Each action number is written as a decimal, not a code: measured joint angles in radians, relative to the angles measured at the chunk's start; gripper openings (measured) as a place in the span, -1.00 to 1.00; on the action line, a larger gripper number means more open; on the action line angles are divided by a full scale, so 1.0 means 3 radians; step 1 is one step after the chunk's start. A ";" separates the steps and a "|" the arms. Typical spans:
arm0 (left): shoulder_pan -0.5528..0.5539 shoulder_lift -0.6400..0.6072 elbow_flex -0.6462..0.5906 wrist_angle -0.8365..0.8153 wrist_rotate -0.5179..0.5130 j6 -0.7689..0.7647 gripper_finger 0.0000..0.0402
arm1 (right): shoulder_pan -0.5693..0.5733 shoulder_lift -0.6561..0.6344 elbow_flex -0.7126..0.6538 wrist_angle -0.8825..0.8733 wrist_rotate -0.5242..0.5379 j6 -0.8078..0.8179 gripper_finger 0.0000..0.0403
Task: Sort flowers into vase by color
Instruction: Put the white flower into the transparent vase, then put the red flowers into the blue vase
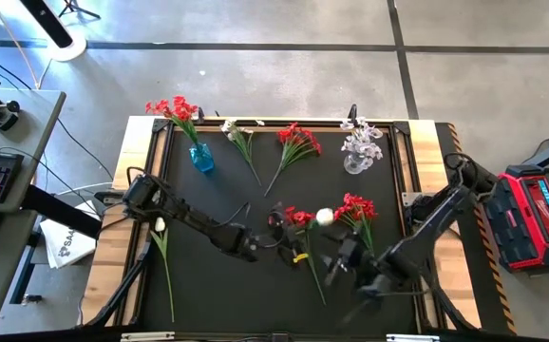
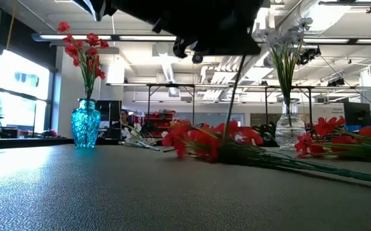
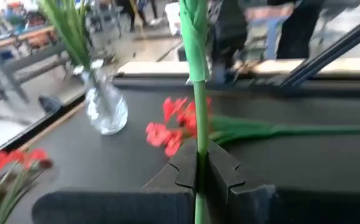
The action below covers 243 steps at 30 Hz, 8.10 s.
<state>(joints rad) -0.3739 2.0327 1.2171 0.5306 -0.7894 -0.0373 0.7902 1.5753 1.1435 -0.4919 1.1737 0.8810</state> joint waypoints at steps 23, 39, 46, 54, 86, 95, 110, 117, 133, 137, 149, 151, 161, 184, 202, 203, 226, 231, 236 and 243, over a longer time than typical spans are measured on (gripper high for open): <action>0.0001 -0.0009 0.0000 -0.0030 0.0056 -0.0009 -0.93 | -0.0300 0.0000 -0.0040 0.0038 0.0293 -0.0256 -0.96; -0.0286 -0.0666 -0.0001 -0.1191 -0.0600 0.0027 -0.20 | 0.0053 -0.1219 -0.0041 -0.0850 0.0511 -0.0448 -1.00; -0.0552 -0.0778 -0.0001 -0.1745 -0.0964 -0.0342 -0.21 | -0.0137 -0.2019 -0.0041 -0.1160 0.0651 -0.0827 -1.00; -0.0640 -0.0739 -0.0003 -0.1897 -0.1021 -0.0674 -0.21 | -0.1104 -0.2625 0.0105 -0.1911 -0.0585 -0.0492 -1.00; -0.0545 -0.0732 -0.0003 -0.1866 -0.1069 -0.0690 -0.21 | -0.2120 -0.2553 0.0038 -0.2166 -0.0014 -0.0341 -1.00; -0.0545 -0.0732 -0.0003 -0.1866 -0.1069 -0.0738 -0.21 | -0.2535 -0.2543 -0.0153 -0.2141 -0.0269 -0.0314 -1.00; -0.0545 -0.0732 -0.0003 -0.1869 -0.1069 -0.0741 -0.21 | -0.2817 -0.2565 -0.0287 -0.1394 -0.0775 -0.1208 -0.06; -0.0545 -0.0732 -0.0003 -0.1878 -0.1069 -0.0741 -0.21 | -0.2814 -0.2574 0.0026 -0.1626 -0.0966 -0.1284 0.16; -0.0599 -0.0732 -0.0003 -0.1969 -0.1074 -0.0745 -0.21 | -0.1424 -0.2350 0.0393 -0.1423 -0.1000 -0.1299 0.17; -0.0698 -0.0732 -0.0003 -0.2073 -0.1269 -0.0793 -0.21 | -0.0838 -0.2055 0.0393 -0.1189 -0.0678 -0.1361 0.17; -0.0840 -0.0742 -0.0003 -0.3794 -0.1422 -0.3101 -0.21 | 0.0410 -0.0812 0.0393 -0.0753 -0.0615 -0.0999 0.17; -0.0699 -0.0745 -0.0003 -0.3930 -0.1136 -0.3329 -0.21 | 0.0509 -0.0567 0.0393 -0.0748 -0.0682 -0.0840 0.17; 0.0646 -0.0662 -0.0002 -0.3066 0.0169 -0.1958 -0.21 | 0.0574 0.0424 0.0390 -0.0981 -0.1098 -0.0192 0.17; 0.2294 0.0257 0.0000 -0.1444 0.1677 -0.1089 0.16 | 0.0463 0.0441 0.0389 -0.1951 -0.0747 0.0816 0.17; 0.1899 -0.0087 -0.0004 -0.1806 0.0762 -0.0820 -0.97 | 0.0418 0.0441 0.0392 -0.2020 -0.0788 0.0736 0.17; 0.1816 -0.0192 -0.0015 -0.1852 0.0661 -0.0816 -0.98 | 0.0419 0.0441 0.0392 -0.2011 -0.0803 0.0732 0.17; 0.0513 -0.2777 -0.3153 0.3137 0.0498 0.1011 -0.99 | 0.0582 0.0444 0.0392 -0.1933 -0.0262 0.0707 0.17; 0.0807 -0.3129 -0.3362 0.3139 -0.0096 0.1416 -0.99 | 0.0580 0.0444 0.0392 -0.1934 -0.0263 0.0702 0.17; 0.1366 -0.3429 -0.3547 0.3091 0.0312 0.1345 -0.98 | 0.0580 0.0444 0.0392 -0.1947 -0.0266 0.0702 0.17; 0.2327 -0.3505 -0.3659 0.3004 0.0893 0.1074 -0.98 | 0.0580 0.0444 0.0392 -0.1947 -0.0276 0.0702 0.17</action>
<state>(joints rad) 0.3243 0.9813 0.1195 1.4320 -0.5216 0.2848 0.9642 1.7084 1.2610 -1.0760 1.0908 1.0916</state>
